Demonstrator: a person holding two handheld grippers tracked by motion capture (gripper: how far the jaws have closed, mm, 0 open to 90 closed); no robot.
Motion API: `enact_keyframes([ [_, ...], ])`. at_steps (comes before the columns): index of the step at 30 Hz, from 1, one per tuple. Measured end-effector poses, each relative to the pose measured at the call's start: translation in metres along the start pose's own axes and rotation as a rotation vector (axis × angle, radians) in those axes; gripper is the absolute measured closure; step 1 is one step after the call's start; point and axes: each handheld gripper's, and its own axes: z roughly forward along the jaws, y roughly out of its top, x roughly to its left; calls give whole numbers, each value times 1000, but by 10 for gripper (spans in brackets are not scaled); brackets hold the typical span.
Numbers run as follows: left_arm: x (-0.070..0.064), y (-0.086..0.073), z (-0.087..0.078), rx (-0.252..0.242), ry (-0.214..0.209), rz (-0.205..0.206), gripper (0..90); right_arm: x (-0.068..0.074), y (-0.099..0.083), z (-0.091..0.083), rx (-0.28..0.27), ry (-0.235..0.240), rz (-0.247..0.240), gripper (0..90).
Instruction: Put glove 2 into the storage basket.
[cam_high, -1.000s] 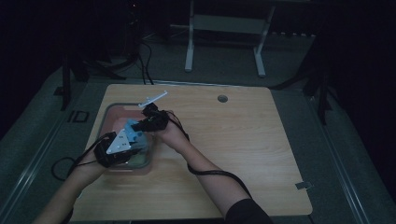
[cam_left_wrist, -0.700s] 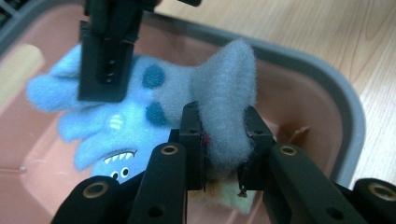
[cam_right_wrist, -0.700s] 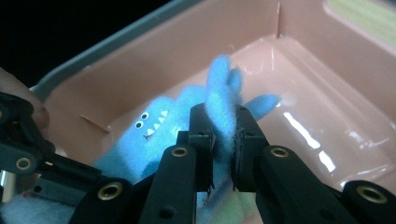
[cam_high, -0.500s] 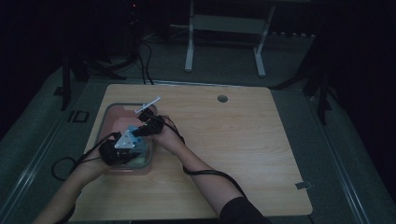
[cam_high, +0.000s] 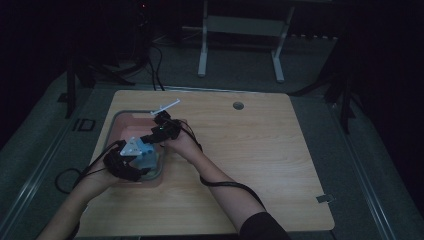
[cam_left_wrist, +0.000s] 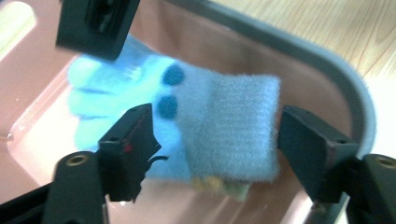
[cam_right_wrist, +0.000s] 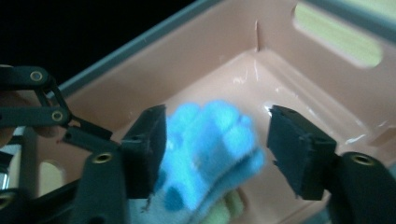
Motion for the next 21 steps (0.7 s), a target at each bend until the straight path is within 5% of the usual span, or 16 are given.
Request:
enact_keyframes([
  [3,2,4,-8,-45,15,-56,158,1,1,-10,-22,17,-9,214],
  [7,-1,11,-11,-78,7,-87,73,4,-2,-29,-49,25,-35,177],
  [21,-35,45,3,-168,-17,-68,60,-10,-39,-85,-83,-35,-78,154],
])
